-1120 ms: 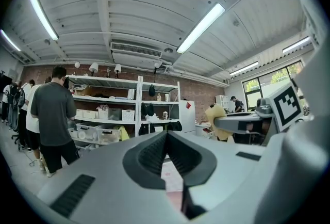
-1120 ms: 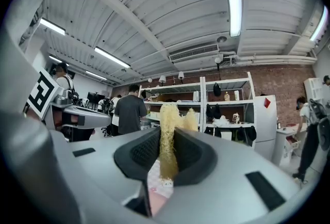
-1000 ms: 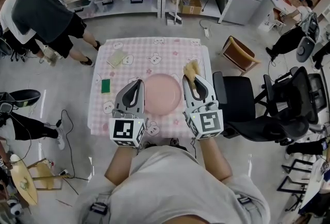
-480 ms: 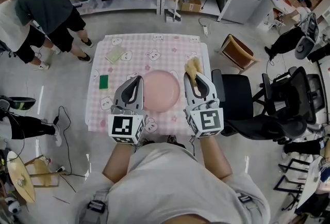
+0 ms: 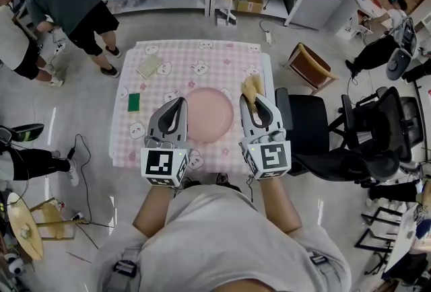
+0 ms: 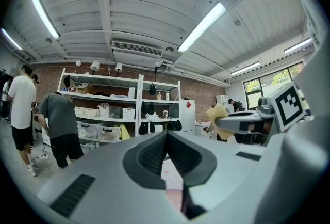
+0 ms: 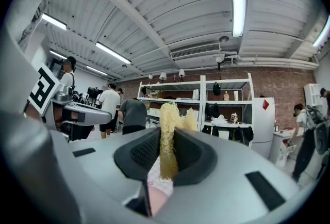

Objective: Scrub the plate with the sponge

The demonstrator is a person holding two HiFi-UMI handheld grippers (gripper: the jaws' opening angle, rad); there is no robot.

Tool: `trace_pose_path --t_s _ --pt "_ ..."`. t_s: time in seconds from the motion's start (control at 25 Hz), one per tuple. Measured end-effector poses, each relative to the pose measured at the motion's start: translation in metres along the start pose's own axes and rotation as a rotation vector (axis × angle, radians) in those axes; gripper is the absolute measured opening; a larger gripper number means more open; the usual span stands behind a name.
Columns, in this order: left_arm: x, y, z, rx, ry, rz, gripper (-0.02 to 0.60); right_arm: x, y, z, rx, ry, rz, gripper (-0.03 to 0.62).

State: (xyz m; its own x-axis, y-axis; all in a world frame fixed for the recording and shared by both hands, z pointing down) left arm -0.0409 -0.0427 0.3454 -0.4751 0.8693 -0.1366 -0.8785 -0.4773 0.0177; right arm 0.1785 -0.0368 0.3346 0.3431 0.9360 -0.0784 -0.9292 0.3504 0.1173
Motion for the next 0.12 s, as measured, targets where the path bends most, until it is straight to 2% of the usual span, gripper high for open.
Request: trace_pose_path --t_s 0.12 --pt "0.0019 -0.0026 0.0024 0.003 0.003 0.003 0.012 0.0028 0.0009 0.0021 -0.002 0.002 -0.001 0.063"
Point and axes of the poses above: the fingertips, and each gripper's own axes: x backward along the fingers, y to its left, z out of its underside, the point moved 7 cm from there along x, backward along the fingers, and after that the axes turned 6 degrees about y, right-handed, at the moved point
